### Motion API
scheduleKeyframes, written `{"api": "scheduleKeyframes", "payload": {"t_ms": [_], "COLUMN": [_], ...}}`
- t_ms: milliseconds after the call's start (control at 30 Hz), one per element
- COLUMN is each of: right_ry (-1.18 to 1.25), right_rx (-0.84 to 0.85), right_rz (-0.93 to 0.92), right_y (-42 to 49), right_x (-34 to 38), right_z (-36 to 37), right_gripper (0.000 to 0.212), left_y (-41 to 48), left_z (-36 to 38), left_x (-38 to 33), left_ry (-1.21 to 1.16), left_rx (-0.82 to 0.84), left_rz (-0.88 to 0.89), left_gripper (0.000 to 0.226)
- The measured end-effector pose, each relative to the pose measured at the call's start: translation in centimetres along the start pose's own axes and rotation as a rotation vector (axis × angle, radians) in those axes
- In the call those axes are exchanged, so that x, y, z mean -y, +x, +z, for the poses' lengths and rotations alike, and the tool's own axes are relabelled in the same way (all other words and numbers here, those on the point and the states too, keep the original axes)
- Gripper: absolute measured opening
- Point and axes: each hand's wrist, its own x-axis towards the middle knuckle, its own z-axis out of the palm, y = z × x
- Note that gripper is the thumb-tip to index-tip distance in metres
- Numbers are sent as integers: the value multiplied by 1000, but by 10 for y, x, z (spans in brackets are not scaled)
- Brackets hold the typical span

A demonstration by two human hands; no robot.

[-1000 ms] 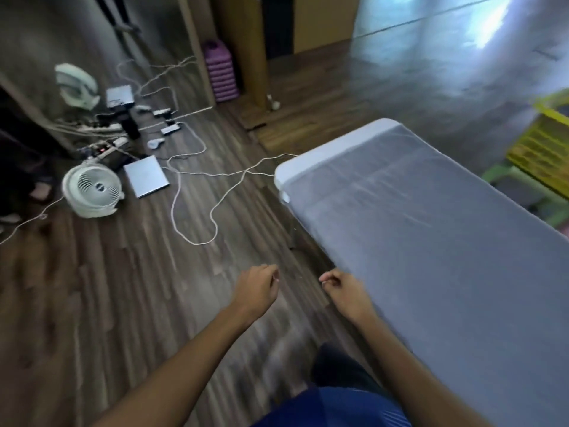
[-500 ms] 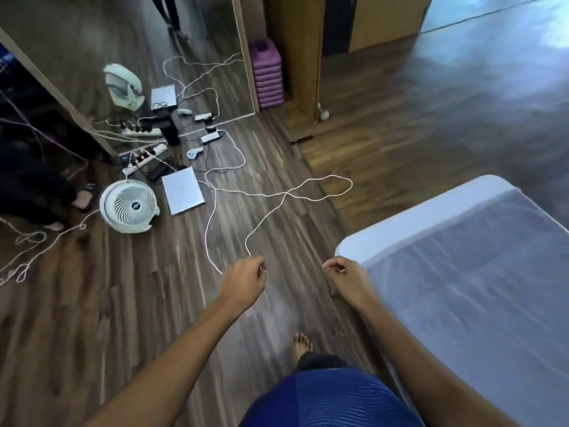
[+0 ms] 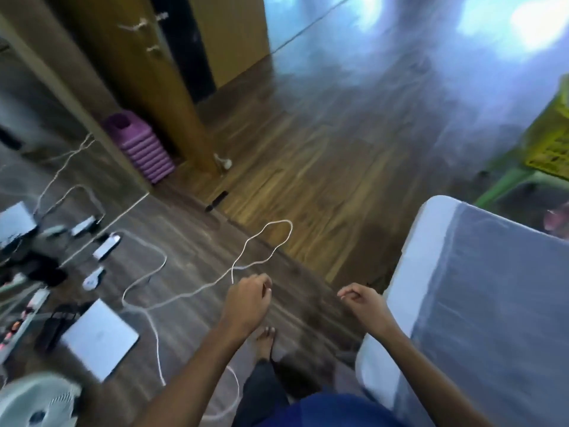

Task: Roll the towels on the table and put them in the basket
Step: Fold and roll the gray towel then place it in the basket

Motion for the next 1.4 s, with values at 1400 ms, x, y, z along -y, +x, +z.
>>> {"api": "scheduleKeyframes", "payload": {"t_ms": [1400], "right_ry": [316], "right_rx": [-1333], "right_rz": [1582], "right_y": [53], "right_x": [-58], "right_z": [30], "right_gripper": [39], "left_y": [358], "left_z": [224], "left_x": [-431], "left_ry": [651], "left_rx": [696], "left_rz": [2251], "left_gripper": [55]}}
